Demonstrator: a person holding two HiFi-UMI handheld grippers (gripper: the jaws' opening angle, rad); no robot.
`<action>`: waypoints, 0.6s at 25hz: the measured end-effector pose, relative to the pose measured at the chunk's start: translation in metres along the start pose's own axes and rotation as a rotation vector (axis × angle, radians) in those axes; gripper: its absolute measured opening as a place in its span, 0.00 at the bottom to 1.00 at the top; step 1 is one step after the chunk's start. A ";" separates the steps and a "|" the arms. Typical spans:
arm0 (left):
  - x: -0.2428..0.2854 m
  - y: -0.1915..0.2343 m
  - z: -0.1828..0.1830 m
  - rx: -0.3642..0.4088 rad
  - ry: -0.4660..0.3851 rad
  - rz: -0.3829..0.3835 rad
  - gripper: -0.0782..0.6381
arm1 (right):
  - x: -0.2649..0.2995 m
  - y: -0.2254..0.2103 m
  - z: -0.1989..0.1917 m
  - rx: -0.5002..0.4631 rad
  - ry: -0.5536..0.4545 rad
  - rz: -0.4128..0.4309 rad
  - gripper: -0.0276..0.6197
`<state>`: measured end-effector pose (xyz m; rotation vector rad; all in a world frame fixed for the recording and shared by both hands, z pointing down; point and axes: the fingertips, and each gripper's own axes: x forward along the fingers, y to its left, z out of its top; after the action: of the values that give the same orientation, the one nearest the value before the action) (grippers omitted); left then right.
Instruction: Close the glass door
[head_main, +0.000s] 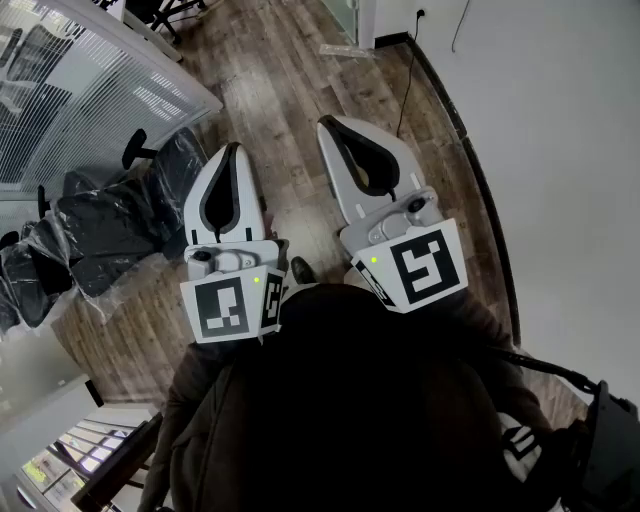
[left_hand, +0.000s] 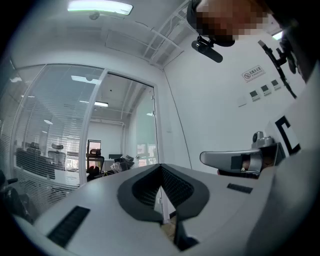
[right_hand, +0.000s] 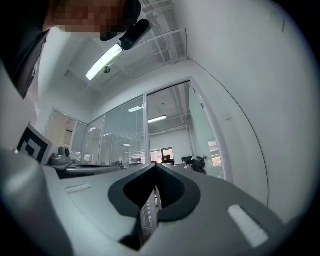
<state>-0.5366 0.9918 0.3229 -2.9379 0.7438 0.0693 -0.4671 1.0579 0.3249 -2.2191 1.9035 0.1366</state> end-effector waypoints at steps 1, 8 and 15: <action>0.004 -0.002 -0.001 0.000 0.001 0.001 0.10 | 0.001 -0.005 0.000 0.000 -0.001 0.001 0.04; 0.028 0.000 -0.018 -0.010 0.030 0.026 0.10 | 0.017 -0.027 -0.016 0.053 0.011 0.031 0.05; 0.077 0.042 -0.044 -0.043 0.047 0.062 0.10 | 0.076 -0.047 -0.049 0.082 0.050 0.050 0.05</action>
<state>-0.4882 0.9140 0.3575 -2.9661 0.8510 0.0223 -0.4123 0.9803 0.3611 -2.1418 1.9548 0.0111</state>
